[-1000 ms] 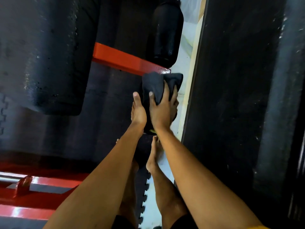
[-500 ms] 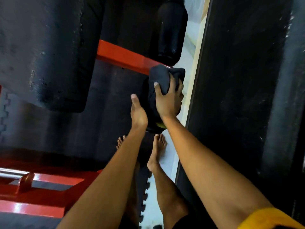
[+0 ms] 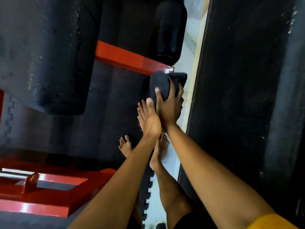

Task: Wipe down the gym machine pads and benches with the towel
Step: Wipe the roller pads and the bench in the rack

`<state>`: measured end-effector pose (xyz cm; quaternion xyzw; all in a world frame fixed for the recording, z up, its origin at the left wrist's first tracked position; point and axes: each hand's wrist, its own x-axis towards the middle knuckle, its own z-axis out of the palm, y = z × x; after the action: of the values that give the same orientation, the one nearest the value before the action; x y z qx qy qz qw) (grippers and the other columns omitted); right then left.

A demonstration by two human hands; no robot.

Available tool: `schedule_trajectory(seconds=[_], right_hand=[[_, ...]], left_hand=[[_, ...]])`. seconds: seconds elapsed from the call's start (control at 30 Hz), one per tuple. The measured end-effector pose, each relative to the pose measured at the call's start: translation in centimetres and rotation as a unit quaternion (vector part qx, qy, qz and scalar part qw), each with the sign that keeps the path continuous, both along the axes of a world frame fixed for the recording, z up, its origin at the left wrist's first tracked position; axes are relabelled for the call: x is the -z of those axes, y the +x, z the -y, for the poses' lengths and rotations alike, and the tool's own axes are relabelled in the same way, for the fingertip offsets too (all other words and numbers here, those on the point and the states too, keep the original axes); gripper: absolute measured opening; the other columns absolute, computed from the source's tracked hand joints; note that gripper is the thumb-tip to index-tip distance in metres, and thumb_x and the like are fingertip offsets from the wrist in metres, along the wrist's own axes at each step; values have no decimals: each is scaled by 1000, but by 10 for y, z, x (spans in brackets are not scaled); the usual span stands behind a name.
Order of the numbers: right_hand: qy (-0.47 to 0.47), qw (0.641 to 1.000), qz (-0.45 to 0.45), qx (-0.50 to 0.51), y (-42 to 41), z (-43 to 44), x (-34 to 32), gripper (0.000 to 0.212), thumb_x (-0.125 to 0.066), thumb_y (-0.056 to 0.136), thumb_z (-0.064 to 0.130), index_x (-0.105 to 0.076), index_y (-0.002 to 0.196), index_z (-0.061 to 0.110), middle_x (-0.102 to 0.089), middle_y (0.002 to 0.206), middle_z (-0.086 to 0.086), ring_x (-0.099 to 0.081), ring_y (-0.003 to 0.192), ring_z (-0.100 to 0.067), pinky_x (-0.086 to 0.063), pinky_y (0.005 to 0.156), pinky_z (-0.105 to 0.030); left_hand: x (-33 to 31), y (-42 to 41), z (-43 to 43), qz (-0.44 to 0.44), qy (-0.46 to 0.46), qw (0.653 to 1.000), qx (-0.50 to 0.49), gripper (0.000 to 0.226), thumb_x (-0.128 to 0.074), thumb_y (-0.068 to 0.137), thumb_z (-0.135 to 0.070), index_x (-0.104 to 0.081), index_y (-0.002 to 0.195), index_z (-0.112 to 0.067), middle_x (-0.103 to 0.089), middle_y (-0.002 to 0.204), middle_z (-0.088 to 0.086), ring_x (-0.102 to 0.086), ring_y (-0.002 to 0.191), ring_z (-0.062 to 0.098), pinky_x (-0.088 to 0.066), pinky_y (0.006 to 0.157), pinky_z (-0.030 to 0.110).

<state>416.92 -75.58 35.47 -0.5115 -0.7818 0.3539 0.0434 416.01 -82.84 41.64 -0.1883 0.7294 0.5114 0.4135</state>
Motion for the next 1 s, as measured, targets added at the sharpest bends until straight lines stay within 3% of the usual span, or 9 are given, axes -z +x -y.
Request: schedule_trajectory(seconds=[0.13, 0.3, 0.4, 0.5, 0.57, 0.63, 0.7, 0.8, 1.0], right_hand=[[12, 1000, -12, 1, 6, 8, -2, 66, -45, 96, 68, -34, 155, 41, -25, 167, 1, -44, 140, -33, -46, 105, -54], [24, 998, -58, -24, 92, 84, -1, 65, -58, 97, 59, -37, 155, 36, -27, 166, -2, -37, 145, -18, -46, 109, -47], [-8, 996, -82, -16, 106, 93, -3, 63, -59, 96, 57, -41, 152, 36, -27, 164, -2, -25, 143, -3, -40, 112, -35], [-4, 997, -64, -33, 69, 53, -4, 65, -55, 92, 58, -42, 153, 38, -24, 165, 0, -38, 143, -22, -45, 110, -44], [13, 999, -32, -33, 27, 17, -6, 66, -55, 90, 62, -45, 151, 37, -26, 165, 0, -42, 140, -32, -46, 106, -52], [13, 1000, -3, -17, -5, -6, -7, 65, -59, 90, 61, -48, 149, 37, -28, 165, 3, -42, 138, -35, -47, 104, -54], [17, 1000, 4, -15, -10, -6, -7, 66, -59, 90, 61, -48, 149, 35, -28, 165, 3, -42, 139, -37, -47, 103, -54], [52, 997, -36, -42, 31, 28, -6, 67, -57, 92, 62, -46, 151, 31, -29, 166, -2, -44, 139, -35, -47, 104, -52], [12, 996, -83, -33, 111, 94, -4, 62, -56, 96, 61, -52, 149, 29, -31, 163, -3, -32, 143, -10, -36, 112, -31]], left_hand=[[0, -5, 8, 35, 29, 997, -62, 96, -19, 83, -91, -27, 160, -34, -29, 166, -8, -23, 154, 14, -15, 127, 44], [22, -49, 16, 119, 44, 988, -86, 96, -12, 92, -84, -52, 149, -17, -60, 143, 10, -54, 132, 29, -38, 118, 45], [32, -46, 13, 135, 36, 988, -71, 109, -12, 81, -94, -54, 147, -17, -61, 140, 8, -55, 129, 28, -38, 117, 45], [35, -26, 7, 95, 11, 992, -84, 124, -23, 58, -109, -46, 152, -32, -49, 154, -3, -41, 145, 23, -30, 121, 48], [19, -13, 0, 34, -3, 998, -62, 99, -18, 83, -93, -26, 161, -32, -25, 168, -5, -19, 156, 18, -14, 127, 48], [1, -4, -3, 9, 13, 999, -46, 90, -16, 90, -85, -19, 162, -31, -17, 170, -7, -13, 156, 14, -10, 128, 46], [-2, -7, 3, 18, 23, 997, -66, 100, -20, 81, -94, -31, 159, -33, -34, 162, -9, -29, 151, 14, -21, 125, 45], [3, -31, 13, 74, 37, 992, -93, 88, -17, 93, -83, -44, 153, -25, -52, 141, -8, -46, 133, 15, -32, 120, 42], [16, -42, 16, 115, 55, 989, -73, 92, -12, 93, -82, -56, 143, -19, -65, 134, 9, -59, 125, 25, -41, 114, 41]])
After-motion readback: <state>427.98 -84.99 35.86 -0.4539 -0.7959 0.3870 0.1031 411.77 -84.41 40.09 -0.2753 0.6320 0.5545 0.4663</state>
